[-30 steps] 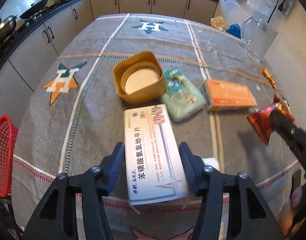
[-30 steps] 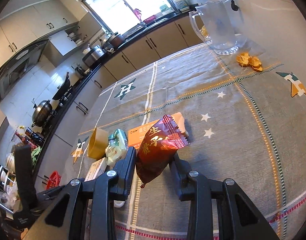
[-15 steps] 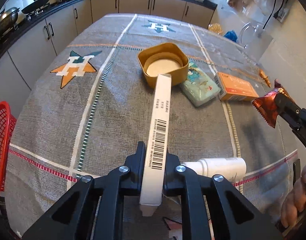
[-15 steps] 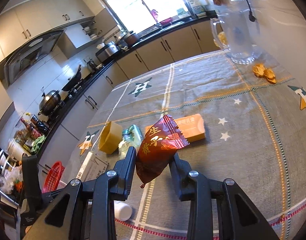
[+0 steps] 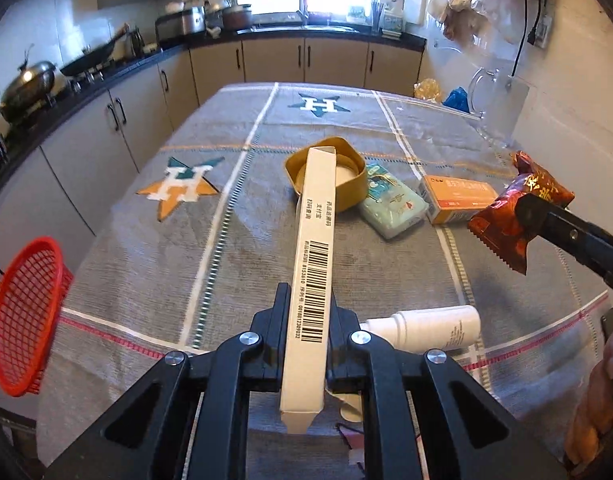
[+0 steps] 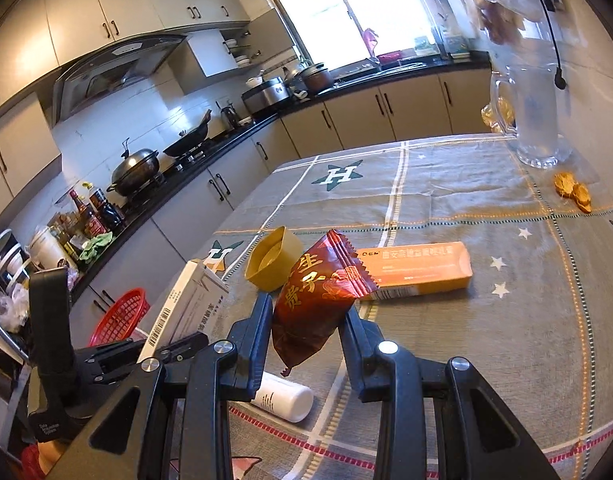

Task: Collect trash
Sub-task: 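Carry the white box in the left gripper while the right gripper carries the snack bag to the basket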

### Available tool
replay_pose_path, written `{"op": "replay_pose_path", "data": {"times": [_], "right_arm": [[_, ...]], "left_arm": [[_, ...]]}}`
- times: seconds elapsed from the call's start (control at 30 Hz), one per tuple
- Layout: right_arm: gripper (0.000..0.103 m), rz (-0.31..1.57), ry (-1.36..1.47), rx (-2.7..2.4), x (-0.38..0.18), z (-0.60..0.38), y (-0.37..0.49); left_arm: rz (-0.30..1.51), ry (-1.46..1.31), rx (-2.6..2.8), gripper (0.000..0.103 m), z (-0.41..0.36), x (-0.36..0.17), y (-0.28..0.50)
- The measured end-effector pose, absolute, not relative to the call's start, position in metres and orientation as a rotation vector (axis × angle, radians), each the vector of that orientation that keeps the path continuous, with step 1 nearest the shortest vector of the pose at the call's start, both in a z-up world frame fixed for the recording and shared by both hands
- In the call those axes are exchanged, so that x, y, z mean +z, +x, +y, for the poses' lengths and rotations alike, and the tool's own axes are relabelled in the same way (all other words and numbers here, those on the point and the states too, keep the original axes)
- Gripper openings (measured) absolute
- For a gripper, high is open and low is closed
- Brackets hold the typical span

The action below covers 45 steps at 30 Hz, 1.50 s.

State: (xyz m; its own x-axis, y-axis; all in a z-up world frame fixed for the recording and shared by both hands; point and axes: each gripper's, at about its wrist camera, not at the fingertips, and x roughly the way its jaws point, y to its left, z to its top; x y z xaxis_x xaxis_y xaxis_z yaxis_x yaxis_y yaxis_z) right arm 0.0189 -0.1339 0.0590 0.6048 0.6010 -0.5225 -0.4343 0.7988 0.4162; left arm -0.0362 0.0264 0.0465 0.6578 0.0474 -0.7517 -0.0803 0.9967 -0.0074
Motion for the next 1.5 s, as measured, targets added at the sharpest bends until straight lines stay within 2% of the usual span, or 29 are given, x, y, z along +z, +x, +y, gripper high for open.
{"op": "replay_pose_path", "data": {"times": [0.77, 1.5], "right_arm": [[0.036, 0.707, 0.211, 0.581, 0.055, -0.122, 0.021], [0.036, 0.720, 0.134, 0.640, 0.071, -0.059, -0.035]], "left_arm": [[0.790, -0.026, 0.100, 0.013, 0.051, 0.051, -0.069], [0.733, -0.041, 0.132, 0.013, 0.084, 0.058, -0.097]]}}
